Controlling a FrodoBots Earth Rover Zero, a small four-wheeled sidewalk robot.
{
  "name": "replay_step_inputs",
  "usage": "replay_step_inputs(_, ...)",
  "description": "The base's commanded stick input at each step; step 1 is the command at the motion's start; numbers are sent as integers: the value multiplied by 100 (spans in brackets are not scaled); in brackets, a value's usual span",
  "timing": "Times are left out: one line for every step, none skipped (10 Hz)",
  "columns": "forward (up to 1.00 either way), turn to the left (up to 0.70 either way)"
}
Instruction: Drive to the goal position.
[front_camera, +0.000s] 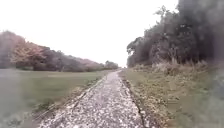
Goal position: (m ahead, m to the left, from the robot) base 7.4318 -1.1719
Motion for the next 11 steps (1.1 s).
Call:
replay_step_inputs(100, 3)
replay_step_inputs(100, 3)
replay_step_inputs(100, 3)
replay_step_inputs(100, 3)
replay_step_inputs(100, 3)
replay_step_inputs(100, 4)
replay_step_inputs(100, 3)
replay_step_inputs(100, 2)
replay_step_inputs(100, 1)
replay_step_inputs(100, 0)
replay_step_inputs(100, 0)
